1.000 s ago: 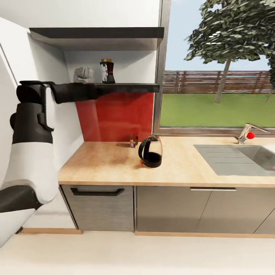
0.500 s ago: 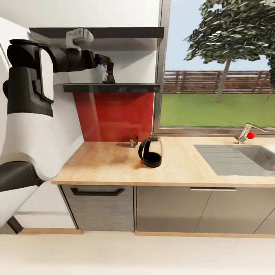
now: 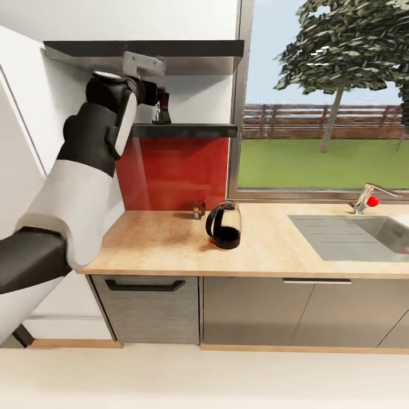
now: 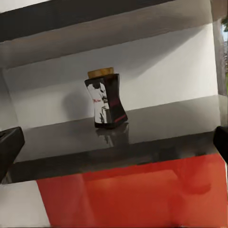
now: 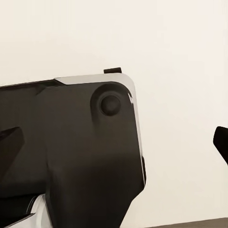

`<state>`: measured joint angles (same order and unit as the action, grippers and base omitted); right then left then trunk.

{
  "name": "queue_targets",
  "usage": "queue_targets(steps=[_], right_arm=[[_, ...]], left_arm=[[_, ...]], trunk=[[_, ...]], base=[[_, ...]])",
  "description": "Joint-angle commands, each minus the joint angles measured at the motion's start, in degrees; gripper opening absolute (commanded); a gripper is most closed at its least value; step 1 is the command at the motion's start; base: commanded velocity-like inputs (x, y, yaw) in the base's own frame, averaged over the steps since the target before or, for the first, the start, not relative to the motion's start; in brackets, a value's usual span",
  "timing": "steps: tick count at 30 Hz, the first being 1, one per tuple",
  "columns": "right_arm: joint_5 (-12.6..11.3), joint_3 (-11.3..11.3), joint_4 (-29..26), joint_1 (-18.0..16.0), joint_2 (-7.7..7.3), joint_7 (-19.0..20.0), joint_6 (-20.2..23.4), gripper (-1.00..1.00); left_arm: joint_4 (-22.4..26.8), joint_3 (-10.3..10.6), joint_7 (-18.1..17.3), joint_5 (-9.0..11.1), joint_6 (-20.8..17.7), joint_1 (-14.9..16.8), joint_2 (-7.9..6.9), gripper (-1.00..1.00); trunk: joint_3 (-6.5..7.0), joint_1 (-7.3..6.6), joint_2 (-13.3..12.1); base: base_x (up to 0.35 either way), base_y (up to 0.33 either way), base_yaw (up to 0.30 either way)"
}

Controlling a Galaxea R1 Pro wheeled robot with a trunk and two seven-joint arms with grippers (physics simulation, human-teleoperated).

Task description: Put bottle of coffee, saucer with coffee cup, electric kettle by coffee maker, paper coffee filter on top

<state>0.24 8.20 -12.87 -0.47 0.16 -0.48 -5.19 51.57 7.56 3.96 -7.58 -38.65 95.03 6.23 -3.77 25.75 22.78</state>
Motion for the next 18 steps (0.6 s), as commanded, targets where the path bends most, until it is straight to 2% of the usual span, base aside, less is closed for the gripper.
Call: queue_targets(steps=[1,2,3,4,6,12,13,14,18], right_arm=[[0.02,0.16,0.04,-0.05,0.0,-0.05,-0.22,1.0],[0.02,0.15,0.04,-0.05,-0.02,-0.05,-0.25,1.0],[0.02,0.2,0.05,-0.06,-0.2,-0.05,-0.32,1.0],[0.02,0.22,0.09,-0.03,-0.27,-0.05,-0.33,1.0],[-0.02,0.23,0.18,-0.06,-0.33,-0.05,-0.35,1.0],[-0.06,0.21,0.21,-0.03,-0.34,-0.08,-0.35,1.0],[-0.06,0.23,0.21,0.0,-0.38,-0.08,-0.35,1.0],[-0.07,0.23,0.21,-0.02,-0.4,-0.09,-0.35,1.0],[-0.07,0.23,0.21,-0.03,-0.42,-0.07,-0.35,1.0]], left_arm=[[-2.16,0.16,1.56,-0.23,1.06,0.35,0.03,1.0],[-3.13,0.18,2.23,-0.19,1.55,0.56,0.05,1.0],[-7.55,0.19,4.65,-0.06,3.38,1.75,0.03,1.0],[-9.91,0.18,5.33,0.03,4.96,2.31,0.02,1.0],[-16.63,0.19,8.23,0.44,11.53,3.58,0.07,1.0],[-18.7,0.17,10.16,4.99,13.38,3.77,-0.04,1.0],[-18.86,0.11,10.38,7.0,13.76,3.64,-0.13,1.0],[-18.91,0.06,10.46,7.84,14.54,3.54,-0.15,1.0],[-19.07,0.03,10.62,8.4,17.08,3.38,-0.16,1.0]], trunk=[[-0.13,0.03,0.14],[-0.13,0.03,0.14],[-0.13,0.03,0.14],[-0.13,0.03,0.14],[-0.13,0.03,0.14],[-0.13,0.03,0.14],[-0.13,0.03,0.14],[-0.13,0.03,0.14],[-0.13,0.03,0.14]], base=[[0.0,0.0,0.0],[0.0,0.0,0.0],[0.0,0.0,0.0],[0.0,0.0,0.0],[0.0,0.0,0.0],[0.0,0.0,0.0],[0.0,0.0,0.0],[0.0,0.0,0.0],[0.0,0.0,0.0]])
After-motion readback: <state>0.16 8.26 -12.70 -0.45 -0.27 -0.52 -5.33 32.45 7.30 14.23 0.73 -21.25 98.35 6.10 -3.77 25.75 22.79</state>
